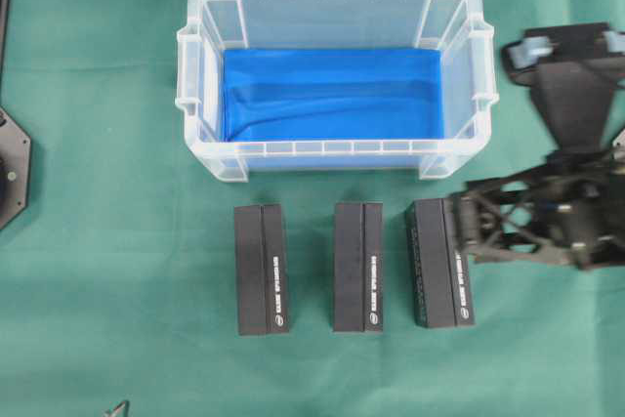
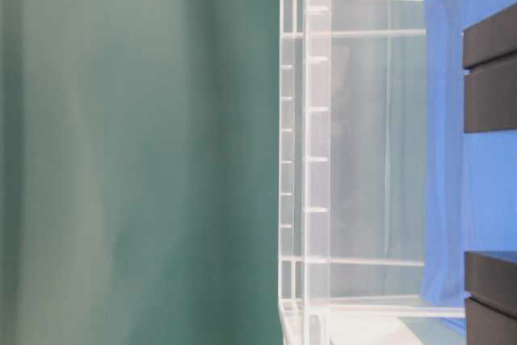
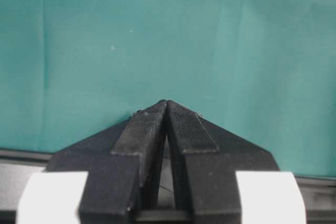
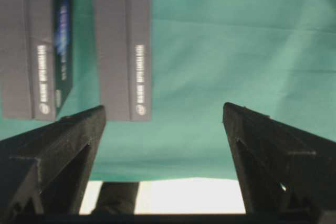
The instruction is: Take the box out of the case with the right arm.
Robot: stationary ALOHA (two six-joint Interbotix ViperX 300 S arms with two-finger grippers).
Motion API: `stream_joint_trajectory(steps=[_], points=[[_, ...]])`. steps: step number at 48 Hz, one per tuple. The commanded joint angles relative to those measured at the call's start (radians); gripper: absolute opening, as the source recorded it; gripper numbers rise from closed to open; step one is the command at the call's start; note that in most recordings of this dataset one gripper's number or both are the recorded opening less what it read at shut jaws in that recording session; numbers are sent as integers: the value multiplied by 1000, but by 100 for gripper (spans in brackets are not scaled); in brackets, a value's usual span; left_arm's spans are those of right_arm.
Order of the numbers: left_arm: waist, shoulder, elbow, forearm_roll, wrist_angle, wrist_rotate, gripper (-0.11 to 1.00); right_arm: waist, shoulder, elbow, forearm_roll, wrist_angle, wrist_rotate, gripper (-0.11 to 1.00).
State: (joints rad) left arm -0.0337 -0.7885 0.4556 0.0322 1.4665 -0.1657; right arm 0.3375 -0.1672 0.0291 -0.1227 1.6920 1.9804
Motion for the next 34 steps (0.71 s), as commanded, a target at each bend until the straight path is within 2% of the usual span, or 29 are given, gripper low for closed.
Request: stream_joint_trajectory(steps=[1, 16, 34], points=[[2, 5, -28, 3, -3, -3, 0, 26, -84, 51, -3, -6, 32, 86], [2, 3, -28, 3, -3, 0, 0, 84, -229, 196, -3, -5, 95, 86], [2, -2, -25, 3, -3, 3, 0, 95, -258, 229, -5, -2, 86, 86]])
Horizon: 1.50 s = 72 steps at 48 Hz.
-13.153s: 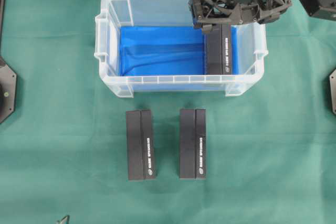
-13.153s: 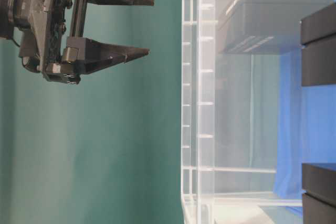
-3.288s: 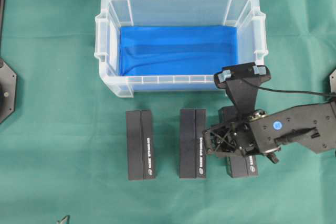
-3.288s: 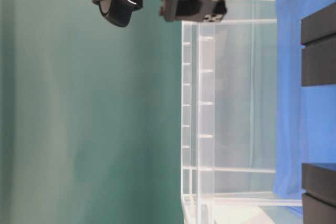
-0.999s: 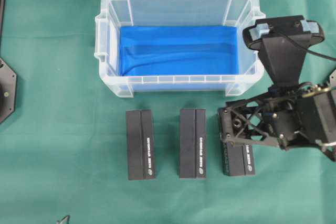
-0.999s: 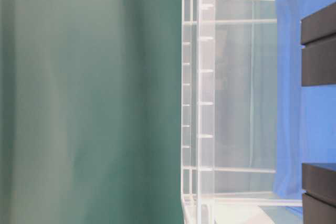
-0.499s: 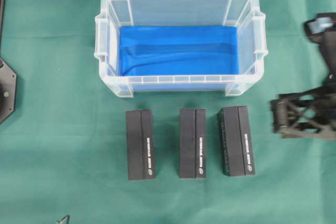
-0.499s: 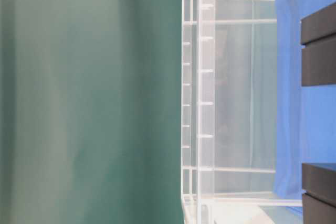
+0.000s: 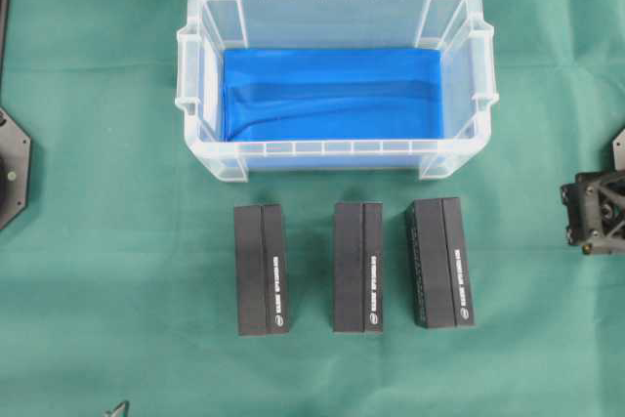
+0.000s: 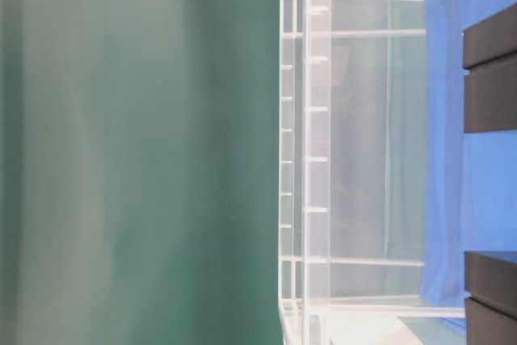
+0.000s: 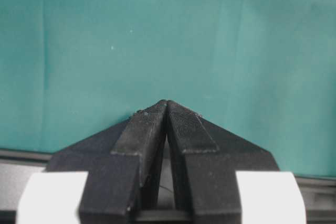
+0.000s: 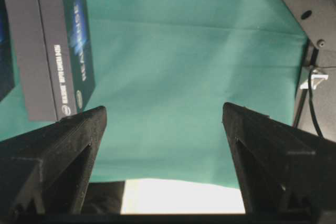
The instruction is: Take the box out of the case with the right arm.
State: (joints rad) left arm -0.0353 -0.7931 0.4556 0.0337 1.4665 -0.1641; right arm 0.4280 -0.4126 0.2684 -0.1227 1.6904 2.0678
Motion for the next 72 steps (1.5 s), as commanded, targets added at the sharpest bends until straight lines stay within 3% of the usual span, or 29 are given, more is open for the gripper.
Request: stream_joint_trajectory(steps=[1, 11, 20, 52, 61, 72], points=[[3, 3, -25, 2, -3, 2, 0, 3, -12, -11, -5, 0, -2, 86], [3, 2, -26, 2, -3, 2, 0, -29, -20, -8, -31, -2, -25, 86], [3, 2, -25, 2, -3, 2, 0, -117, -44, 8, -52, -5, -109, 85], [3, 2, -25, 2, -3, 2, 0, -621, -97, 25, -48, -41, -663, 85], [3, 2, -25, 2, -3, 0, 0, -680, -97, 25, -46, -52, -718, 85], [3, 2, -25, 2, -3, 2, 0, -684, -97, 25, -43, -52, -723, 85]])
